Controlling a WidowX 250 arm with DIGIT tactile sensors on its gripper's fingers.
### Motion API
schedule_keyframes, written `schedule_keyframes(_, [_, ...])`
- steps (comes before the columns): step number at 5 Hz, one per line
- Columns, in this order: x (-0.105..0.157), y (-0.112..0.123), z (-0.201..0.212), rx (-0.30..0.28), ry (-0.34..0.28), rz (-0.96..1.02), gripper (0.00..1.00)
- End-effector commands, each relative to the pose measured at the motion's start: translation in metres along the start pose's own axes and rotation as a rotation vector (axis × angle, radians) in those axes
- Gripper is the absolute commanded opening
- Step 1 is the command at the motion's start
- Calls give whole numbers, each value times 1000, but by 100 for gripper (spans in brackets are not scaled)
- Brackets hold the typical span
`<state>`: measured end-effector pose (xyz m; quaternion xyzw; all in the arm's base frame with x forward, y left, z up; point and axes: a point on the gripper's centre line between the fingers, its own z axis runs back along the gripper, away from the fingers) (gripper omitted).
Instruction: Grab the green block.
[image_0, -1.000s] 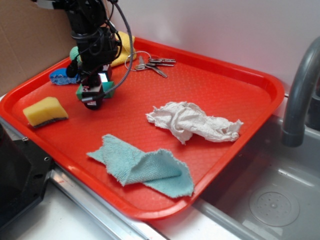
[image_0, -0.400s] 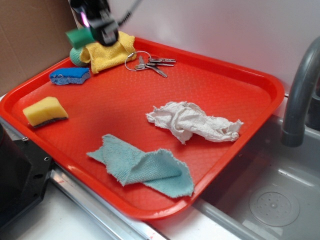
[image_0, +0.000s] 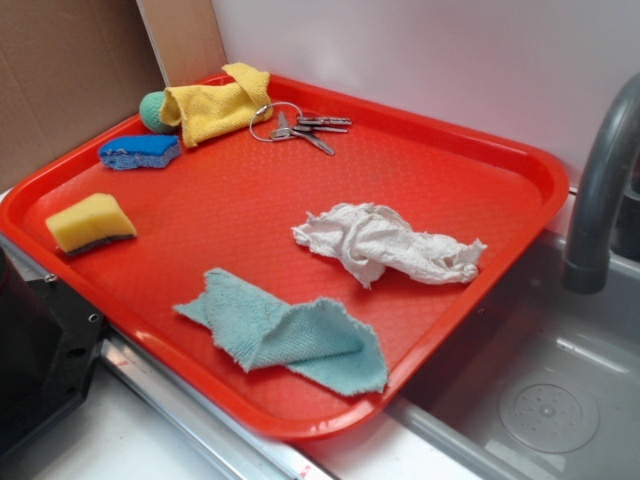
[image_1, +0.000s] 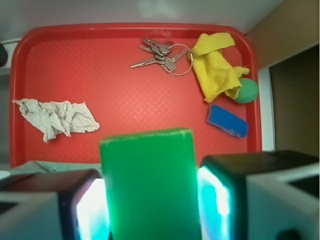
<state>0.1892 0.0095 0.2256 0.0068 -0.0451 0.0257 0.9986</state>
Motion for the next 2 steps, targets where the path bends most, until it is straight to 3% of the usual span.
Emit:
schedule_keyframes(1, [18,16,12,20,-51,161,0])
schedule_keyframes(2, [23,20,6,85,-51,172,0])
